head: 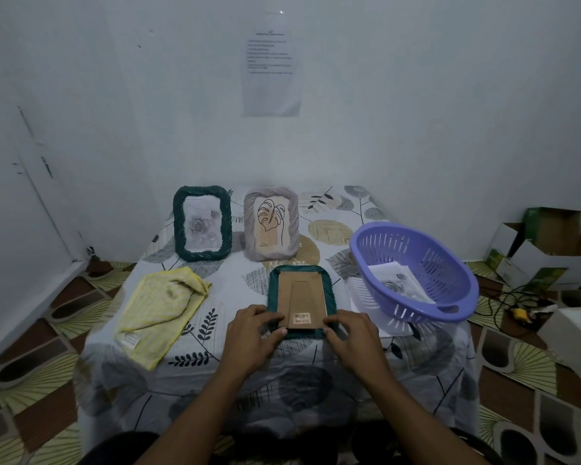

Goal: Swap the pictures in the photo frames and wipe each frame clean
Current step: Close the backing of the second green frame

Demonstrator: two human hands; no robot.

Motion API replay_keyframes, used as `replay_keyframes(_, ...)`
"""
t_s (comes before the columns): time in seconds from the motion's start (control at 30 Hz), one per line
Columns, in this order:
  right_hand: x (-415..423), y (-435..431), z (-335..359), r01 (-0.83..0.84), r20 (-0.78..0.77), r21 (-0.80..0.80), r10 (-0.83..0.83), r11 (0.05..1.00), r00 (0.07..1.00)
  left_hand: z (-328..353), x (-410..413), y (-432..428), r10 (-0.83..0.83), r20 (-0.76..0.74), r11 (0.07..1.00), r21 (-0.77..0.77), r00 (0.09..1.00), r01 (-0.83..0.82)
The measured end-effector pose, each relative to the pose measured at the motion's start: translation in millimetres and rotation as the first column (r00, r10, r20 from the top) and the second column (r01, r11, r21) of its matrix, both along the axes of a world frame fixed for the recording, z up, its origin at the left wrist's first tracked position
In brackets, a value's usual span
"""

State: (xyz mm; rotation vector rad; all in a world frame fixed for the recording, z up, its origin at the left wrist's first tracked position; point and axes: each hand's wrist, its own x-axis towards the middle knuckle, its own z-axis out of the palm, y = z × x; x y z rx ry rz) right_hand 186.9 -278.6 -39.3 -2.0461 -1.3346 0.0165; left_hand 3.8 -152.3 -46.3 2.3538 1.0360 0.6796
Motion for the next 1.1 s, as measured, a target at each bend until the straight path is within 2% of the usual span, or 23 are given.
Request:
replay_keyframes(0.33, 3.5, -3.5, 2.6, 0.013, -0.077, -0.014, -0.014, 1.0, 0.997, 0.8, -0.2, 0.6, -0.003, 0.001, 1.0, -0.007, 1.0, 0.003)
replay_keyframes(0.6, 1.4, -3.9, 3.1, -0.006, -0.043, 0.042, 0.008, 0.999, 0.999, 2.3, 0.1, 1.1, 0.003, -0.016, 1.0, -0.005, 1.0, -0.003)
replay_keyframes(0.83, 0.3, -5.1, 5.8, 0.0, 0.018, 0.005, 0.0, 1.0, 1.0, 4.7, -1.3, -0.1, 0.0, -0.029, 1.0, 0.006, 1.0, 0.0)
replay_keyframes(0.93, 1.9, -1.6, 8.5, 0.033, -0.012, -0.022, -0.033, 0.999, 0.999, 6.1, -0.4, -1.6, 0.016, -0.04, 1.0, 0.026, 0.999, -0.015)
replay_keyframes(1.03, 3.9, 7.1, 13.3, 0.079, -0.042, -0.026, -0.08, 0.997, 0.996, 10.9, 6.7, 1.2, 0.1, -0.014, 0.994, 0.039, 0.995, -0.099)
replay_keyframes(1.1, 5.8, 17.5, 18.3, 0.083, -0.073, -0.053, -0.087, 0.995, 0.993, 15.6, 14.2, 6.8, 0.078, -0.001, 0.997, 0.026, 0.997, -0.078)
